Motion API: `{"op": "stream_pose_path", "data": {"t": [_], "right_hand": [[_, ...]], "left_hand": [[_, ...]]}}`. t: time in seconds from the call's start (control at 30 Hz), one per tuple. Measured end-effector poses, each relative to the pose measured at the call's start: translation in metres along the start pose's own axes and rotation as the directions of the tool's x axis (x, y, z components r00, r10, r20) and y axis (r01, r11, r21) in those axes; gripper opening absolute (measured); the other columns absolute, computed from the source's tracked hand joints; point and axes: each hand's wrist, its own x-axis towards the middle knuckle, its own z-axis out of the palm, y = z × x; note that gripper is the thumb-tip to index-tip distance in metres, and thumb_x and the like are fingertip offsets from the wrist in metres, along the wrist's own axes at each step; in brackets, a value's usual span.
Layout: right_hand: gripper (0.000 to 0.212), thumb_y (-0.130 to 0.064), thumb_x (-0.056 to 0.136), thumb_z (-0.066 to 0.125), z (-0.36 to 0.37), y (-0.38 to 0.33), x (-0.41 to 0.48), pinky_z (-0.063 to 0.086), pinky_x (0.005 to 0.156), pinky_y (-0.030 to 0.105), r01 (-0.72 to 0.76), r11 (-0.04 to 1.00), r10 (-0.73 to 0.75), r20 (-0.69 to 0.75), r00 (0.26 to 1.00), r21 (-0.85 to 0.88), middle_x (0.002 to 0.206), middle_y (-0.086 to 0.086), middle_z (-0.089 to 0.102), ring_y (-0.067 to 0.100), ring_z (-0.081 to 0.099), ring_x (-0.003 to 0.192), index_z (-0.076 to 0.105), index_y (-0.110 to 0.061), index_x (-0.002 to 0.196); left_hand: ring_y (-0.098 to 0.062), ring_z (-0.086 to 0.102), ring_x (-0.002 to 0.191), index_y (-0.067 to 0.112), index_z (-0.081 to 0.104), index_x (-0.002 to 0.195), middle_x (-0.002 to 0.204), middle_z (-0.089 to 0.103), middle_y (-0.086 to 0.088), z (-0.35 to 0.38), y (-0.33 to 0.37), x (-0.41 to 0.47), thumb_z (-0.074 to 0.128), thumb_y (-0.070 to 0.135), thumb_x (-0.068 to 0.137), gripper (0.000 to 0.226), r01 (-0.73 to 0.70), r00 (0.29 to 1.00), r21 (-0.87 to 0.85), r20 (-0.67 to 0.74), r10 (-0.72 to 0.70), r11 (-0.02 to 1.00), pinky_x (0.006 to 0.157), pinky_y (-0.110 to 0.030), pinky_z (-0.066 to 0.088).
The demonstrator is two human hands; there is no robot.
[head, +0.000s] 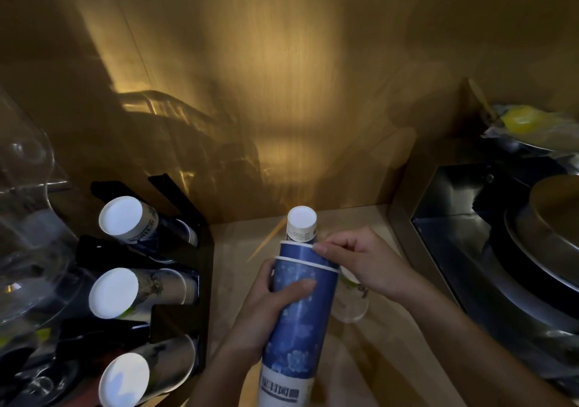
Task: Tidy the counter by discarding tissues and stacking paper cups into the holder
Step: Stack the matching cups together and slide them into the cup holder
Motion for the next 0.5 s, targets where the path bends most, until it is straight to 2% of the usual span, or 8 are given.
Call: {"op": "stream_pose_path", "data": {"t": [0.07,0.1,0.17,0.23,0.33,0.37,0.4,0.5], "right_hand": [[0.029,-0.024,0.088,0.057,0.006,0.002,0.000,0.043,0.062,0.031,-0.017,0.997,0.019,0.020,1.000,-0.079,0.080,0.029,0.064,0.030,0.056,0.068,0.066,0.002,0.077],[0.030,-0.023,0.088,0.057,0.011,0.003,0.001,0.044,0.062,0.034,-0.025,0.994,0.027,0.020,0.999,-0.110,0.079,0.029,0.065,0.031,0.056,0.067,0.066,0.003,0.076],[0.032,-0.023,0.089,0.057,0.022,0.004,0.004,0.042,0.061,0.034,-0.040,0.984,0.040,0.000,0.999,-0.173,0.074,0.025,0.065,0.024,0.053,0.062,0.064,0.003,0.071],[0.033,-0.025,0.089,0.056,0.031,0.005,0.008,0.041,0.058,0.031,-0.061,0.969,0.057,-0.027,0.998,-0.238,0.067,0.011,0.065,0.015,0.053,0.058,0.062,-0.005,0.063],[0.043,-0.025,0.090,0.056,0.039,0.005,0.014,0.033,0.049,0.013,-0.049,0.960,0.045,-0.020,0.999,-0.276,0.046,-0.014,0.054,0.000,0.047,0.048,0.051,-0.022,0.047],[0.043,-0.024,0.090,0.055,0.041,0.005,0.016,0.033,0.049,0.012,-0.029,0.964,0.026,-0.014,1.000,-0.265,0.045,-0.016,0.053,0.000,0.046,0.047,0.051,-0.024,0.047],[0.039,-0.023,0.091,0.054,0.042,0.004,0.018,0.034,0.051,0.012,-0.003,0.970,0.000,-0.012,1.000,-0.243,0.048,-0.015,0.054,0.000,0.047,0.050,0.055,-0.024,0.051],[0.023,-0.010,0.093,0.048,0.044,0.002,0.026,0.044,0.071,0.015,0.104,0.979,-0.104,0.006,0.995,-0.176,0.086,-0.007,0.064,0.001,0.057,0.081,0.066,-0.024,0.091]], "left_hand": [[0.000,0.068,0.083,0.030,0.048,0.113,0.101,0.066,0.005,0.007,-0.001,0.001,0.088,0.033,0.053,0.072,-0.097,0.980,0.278,-0.139,0.140,0.956,0.058,-0.014,0.053],[0.004,0.063,0.087,0.034,0.045,0.113,0.104,0.061,0.012,0.010,-0.001,0.001,0.087,0.033,0.055,0.072,-0.143,0.951,0.437,-0.189,0.246,0.888,0.060,-0.011,0.051],[-0.002,0.059,0.096,0.034,0.042,0.119,0.110,0.057,0.013,0.013,-0.004,0.000,0.084,0.038,0.056,0.077,-0.171,0.874,0.695,-0.220,0.433,0.698,0.075,-0.017,0.052],[-0.014,0.053,0.110,0.026,0.037,0.131,0.123,0.054,0.003,0.016,-0.005,0.000,0.079,0.045,0.060,0.085,-0.078,0.841,0.840,-0.235,0.488,0.537,0.092,-0.034,0.049],[-0.016,0.042,0.123,0.024,0.019,0.143,0.137,0.042,0.000,0.015,-0.006,-0.001,0.069,0.052,0.069,0.094,0.068,0.838,0.907,-0.278,0.470,0.415,0.103,-0.032,0.039],[-0.014,0.042,0.121,0.026,0.018,0.143,0.135,0.041,0.002,0.012,-0.004,-0.002,0.068,0.053,0.069,0.094,0.070,0.838,0.911,-0.274,0.471,0.406,0.100,-0.030,0.039],[-0.013,0.046,0.116,0.030,0.022,0.141,0.129,0.045,0.003,0.009,-0.001,-0.002,0.070,0.053,0.066,0.091,0.033,0.835,0.879,-0.285,0.470,0.475,0.095,-0.029,0.042],[-0.006,0.062,0.091,0.059,0.039,0.106,0.106,0.057,0.015,-0.009,0.012,-0.006,0.077,0.049,0.061,0.060,-0.143,0.866,0.517,-0.346,0.360,0.844,0.076,-0.022,0.050]]}}
